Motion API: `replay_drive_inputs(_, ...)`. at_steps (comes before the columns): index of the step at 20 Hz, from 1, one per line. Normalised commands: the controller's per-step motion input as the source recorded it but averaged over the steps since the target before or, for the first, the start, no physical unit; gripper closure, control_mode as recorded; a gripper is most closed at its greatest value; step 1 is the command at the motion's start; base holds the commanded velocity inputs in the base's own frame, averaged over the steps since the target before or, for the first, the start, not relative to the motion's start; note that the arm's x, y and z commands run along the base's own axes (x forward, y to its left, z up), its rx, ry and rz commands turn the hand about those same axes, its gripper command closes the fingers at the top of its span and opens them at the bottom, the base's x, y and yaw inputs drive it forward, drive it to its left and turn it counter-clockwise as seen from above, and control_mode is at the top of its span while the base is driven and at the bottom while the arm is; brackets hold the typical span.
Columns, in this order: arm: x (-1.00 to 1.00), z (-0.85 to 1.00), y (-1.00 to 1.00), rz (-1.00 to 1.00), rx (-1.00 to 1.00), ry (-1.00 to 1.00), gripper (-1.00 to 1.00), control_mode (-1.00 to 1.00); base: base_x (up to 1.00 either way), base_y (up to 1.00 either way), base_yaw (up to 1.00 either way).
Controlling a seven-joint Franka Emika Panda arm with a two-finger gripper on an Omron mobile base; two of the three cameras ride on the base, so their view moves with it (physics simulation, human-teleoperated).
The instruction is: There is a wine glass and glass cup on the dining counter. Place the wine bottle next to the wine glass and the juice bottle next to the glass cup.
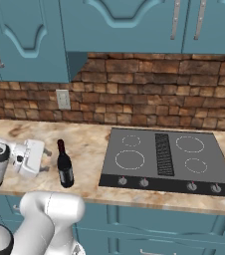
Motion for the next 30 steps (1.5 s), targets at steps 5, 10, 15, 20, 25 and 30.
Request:
replay_drive_inputs(5, 0.04, -0.14, -0.09, 0.0, 0.0, 0.0, -1.0, -1.0, 0.0, 0.0, 0.0)
replay_drive_inputs(10, 0.11, -0.16, -0.13, 0.0, 0.0, 0.0, -1.0, -1.0, 0.0, 0.0, 0.0)
replay_drive_inputs(15, 0.09, -0.12, -0.16, 0.0, 0.0, 0.0, -1.0, -1.0, 0.0, 0.0, 0.0)
replay_drive_inputs(20, 0.05, -0.06, -0.16, 0.0, 0.0, 0.0, -1.0, -1.0, 0.0, 0.0, 0.0)
replay_drive_inputs(25, 0.08, -0.03, -0.18, 0.0, 0.0, 0.0, -1.0, -1.0, 0.0, 0.0, 0.0)
replay_drive_inputs(30, 0.08, -0.04, -0.19, 0.0, 0.0, 0.0, -1.0, -1.0, 0.0, 0.0, 0.0)
